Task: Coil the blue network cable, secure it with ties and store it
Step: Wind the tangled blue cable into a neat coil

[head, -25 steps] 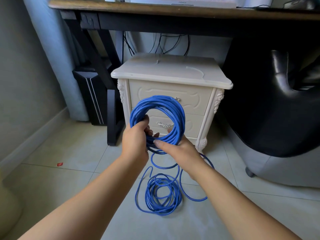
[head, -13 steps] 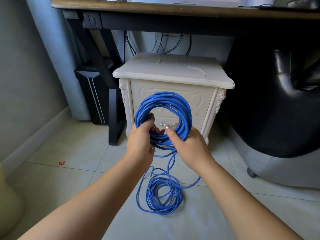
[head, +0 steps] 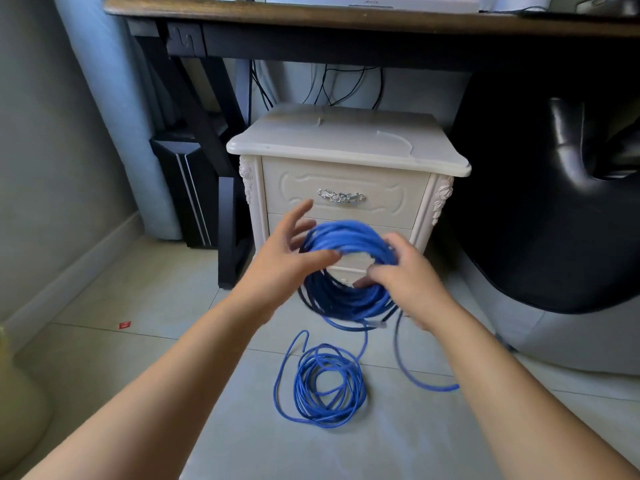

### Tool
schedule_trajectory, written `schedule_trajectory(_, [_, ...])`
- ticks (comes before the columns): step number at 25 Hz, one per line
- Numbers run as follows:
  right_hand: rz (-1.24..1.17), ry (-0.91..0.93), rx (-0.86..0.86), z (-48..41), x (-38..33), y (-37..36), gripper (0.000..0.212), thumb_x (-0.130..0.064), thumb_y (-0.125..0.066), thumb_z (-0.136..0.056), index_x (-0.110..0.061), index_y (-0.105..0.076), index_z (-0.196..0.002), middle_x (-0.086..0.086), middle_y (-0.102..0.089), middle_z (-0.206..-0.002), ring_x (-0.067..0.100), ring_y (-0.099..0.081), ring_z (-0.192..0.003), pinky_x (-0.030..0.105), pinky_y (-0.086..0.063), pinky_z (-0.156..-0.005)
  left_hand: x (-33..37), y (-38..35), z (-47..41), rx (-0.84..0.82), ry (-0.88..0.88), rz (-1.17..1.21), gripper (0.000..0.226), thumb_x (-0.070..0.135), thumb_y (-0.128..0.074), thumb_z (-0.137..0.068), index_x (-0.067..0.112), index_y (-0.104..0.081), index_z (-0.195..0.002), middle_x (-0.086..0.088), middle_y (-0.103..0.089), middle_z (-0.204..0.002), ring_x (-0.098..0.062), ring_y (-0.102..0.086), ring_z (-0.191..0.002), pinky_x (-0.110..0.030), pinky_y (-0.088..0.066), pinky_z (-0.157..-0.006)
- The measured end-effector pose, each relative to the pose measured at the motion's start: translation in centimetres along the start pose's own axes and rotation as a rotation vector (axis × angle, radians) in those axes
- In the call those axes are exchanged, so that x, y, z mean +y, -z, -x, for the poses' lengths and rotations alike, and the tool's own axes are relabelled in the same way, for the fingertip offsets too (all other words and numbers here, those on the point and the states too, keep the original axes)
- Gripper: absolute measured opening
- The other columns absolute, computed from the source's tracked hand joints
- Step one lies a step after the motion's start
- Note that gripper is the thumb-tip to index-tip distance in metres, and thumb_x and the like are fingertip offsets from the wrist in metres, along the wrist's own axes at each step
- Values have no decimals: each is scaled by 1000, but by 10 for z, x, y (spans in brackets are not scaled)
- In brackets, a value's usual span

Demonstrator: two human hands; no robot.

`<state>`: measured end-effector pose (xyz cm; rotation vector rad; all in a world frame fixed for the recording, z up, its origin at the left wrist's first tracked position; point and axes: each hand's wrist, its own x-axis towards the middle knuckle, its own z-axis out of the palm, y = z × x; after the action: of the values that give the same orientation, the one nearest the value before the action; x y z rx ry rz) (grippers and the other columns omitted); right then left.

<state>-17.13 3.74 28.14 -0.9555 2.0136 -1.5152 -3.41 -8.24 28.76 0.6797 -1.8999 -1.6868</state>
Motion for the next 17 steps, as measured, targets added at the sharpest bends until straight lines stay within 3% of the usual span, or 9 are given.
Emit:
schedule_trajectory(2, [355,58,-84,6,1,-3,31,0,-62,-73,-24,-52,-89,-3,-62,-76,14,-58,-65,23,-45,-57,-2,1,2,-148,-184,-372,90,7,-73,-69,44,-38,-143,13,-46,-137,0,-46,-125,-14,-41,-94])
schedule_trajectory(4, [491,121,-153,11,1,-8,34,-8,-61,-73,-34,-51,-93,-6,-63,-82,20,-59,-74,32,-48,-62,-7,-5,4,-252,-285,-729,87,11,-67,-68,39,-37,-145,10,-48,-131,-7,-49,-118,-18,-39,-95])
schedule_trajectory(6, [514,168,-154,13,-2,-11,30,-14,-61,-75,-36,-52,-93,-7,-63,-82,19,-57,-75,33,-49,-64,-10,-11,4,-139,-311,-865,66,15,-64,-75,32,-49,-137,5,-56,-118,-16,-55,-107,-26,-44,-89])
schedule_trajectory(9, [366,140,-151,12,-5,-8,23,-27,-70,-74,-32,-57,-92,-9,-67,-83,13,-61,-74,29,-49,-71,-6,-14,1,25,-325,-773,35,11,-59,-78,25,-65,-109,6,-66,-95,-19,-60,-88,-33,-48,-76])
schedule_trajectory(12, [118,-9,-275,9,-5,7,42,-54,-77,-71,-30,-61,-101,-3,-73,-97,8,-69,-76,22,-53,-69,-5,-8,-3,100,-198,-585,18,11,-61,-82,27,-64,-91,10,-62,-70,-14,-55,-67,-30,-45,-63])
schedule_trajectory(14, [23,-153,-388,8,-3,15,67,-79,-62,-64,-30,-64,-110,4,-74,-105,21,-72,-90,32,-58,-76,-6,-3,-6,153,-108,-436,12,16,-64,-85,28,-64,-84,9,-60,-64,-14,-54,-62,-34,-49,-64])
schedule_trajectory(17, [-165,-229,-487,2,8,19,96,-93,-54,-52,-31,-61,-125,7,-71,-116,40,-63,-110,50,-53,-92,-8,0,-11,225,-19,-290,9,16,-66,-85,25,-67,-83,5,-59,-63,-17,-53,-61,-42,-54,-67])
